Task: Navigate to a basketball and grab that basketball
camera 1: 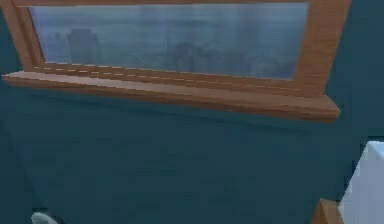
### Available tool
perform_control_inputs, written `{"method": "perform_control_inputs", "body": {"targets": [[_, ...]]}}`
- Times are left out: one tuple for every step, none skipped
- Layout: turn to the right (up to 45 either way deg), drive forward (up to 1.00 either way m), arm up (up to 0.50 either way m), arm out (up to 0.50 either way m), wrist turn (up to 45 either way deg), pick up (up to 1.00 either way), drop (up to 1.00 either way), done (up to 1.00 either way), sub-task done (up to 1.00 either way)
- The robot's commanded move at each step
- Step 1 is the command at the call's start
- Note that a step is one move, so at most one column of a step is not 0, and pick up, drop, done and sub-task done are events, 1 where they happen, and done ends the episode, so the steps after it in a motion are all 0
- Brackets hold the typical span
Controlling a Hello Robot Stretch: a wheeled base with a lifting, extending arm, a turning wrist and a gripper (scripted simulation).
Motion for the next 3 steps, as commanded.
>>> {"method": "perform_control_inputs", "body": {"targets": [[-9.0, 0.0, 0.0, 0.0, 0.0, 0.0, 0.0, 0.0, 0.0], [45.0, 0.0, 0.0, 0.0, 0.0, 0.0, 0.0, 0.0, 0.0], [45.0, 0.0, 0.0, 0.0, 0.0, 0.0, 0.0, 0.0, 0.0]]}}
